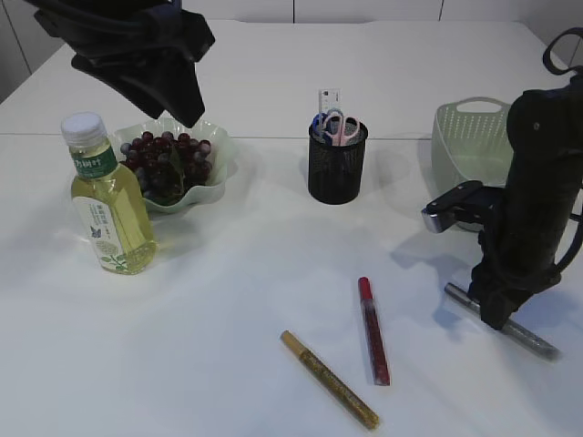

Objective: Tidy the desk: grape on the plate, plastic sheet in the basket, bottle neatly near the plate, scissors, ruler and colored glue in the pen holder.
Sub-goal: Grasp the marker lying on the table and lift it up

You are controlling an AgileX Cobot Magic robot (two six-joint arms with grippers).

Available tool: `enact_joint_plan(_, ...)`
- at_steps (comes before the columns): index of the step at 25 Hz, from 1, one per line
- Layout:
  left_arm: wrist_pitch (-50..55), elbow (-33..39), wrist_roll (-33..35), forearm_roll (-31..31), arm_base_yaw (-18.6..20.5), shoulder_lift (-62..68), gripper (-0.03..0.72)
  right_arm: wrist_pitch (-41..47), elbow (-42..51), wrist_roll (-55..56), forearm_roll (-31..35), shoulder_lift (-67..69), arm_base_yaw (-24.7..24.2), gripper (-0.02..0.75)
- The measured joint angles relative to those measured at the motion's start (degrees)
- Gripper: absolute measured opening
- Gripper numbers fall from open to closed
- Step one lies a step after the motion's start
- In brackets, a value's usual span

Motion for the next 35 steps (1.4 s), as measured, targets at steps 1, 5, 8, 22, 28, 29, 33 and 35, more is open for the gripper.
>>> enact_joint_plan(1,0.0,0.0,0.0,0.0,0.0,0.0,0.298,-0.1,0.0,0.0,0.0,0.0,-0.1,0.323)
enact_joint_plan(5,0.0,0.0,0.0,0.0,0.0,0.1,0.298,-0.4,0.1,0.0,0.0,0.5,-0.2,0.323)
enact_joint_plan(8,0.0,0.0,0.0,0.0,0.0,0.2,0.298,-0.9,0.2,0.0,0.0,1.2,-0.2,0.323)
enact_joint_plan(22,0.0,0.0,0.0,0.0,0.0,0.2,0.298,-2.5,0.2,0.0,0.0,2.5,-0.2,0.323)
enact_joint_plan(28,0.0,0.0,0.0,0.0,0.0,0.3,0.298,-2.6,0.2,0.0,0.0,2.5,-0.2,0.323)
enact_joint_plan(29,0.0,0.0,0.0,0.0,0.0,0.3,0.298,-2.7,0.2,0.0,0.0,2.5,-0.2,0.323)
enact_joint_plan(33,0.0,0.0,0.0,0.0,0.0,0.3,0.298,-2.8,0.2,0.0,-0.3,2.5,-0.2,0.231)
enact_joint_plan(35,0.0,0.0,0.0,0.0,0.0,0.3,0.298,-2.8,0.2,0.2,0.0,2.5,-0.2,0.159)
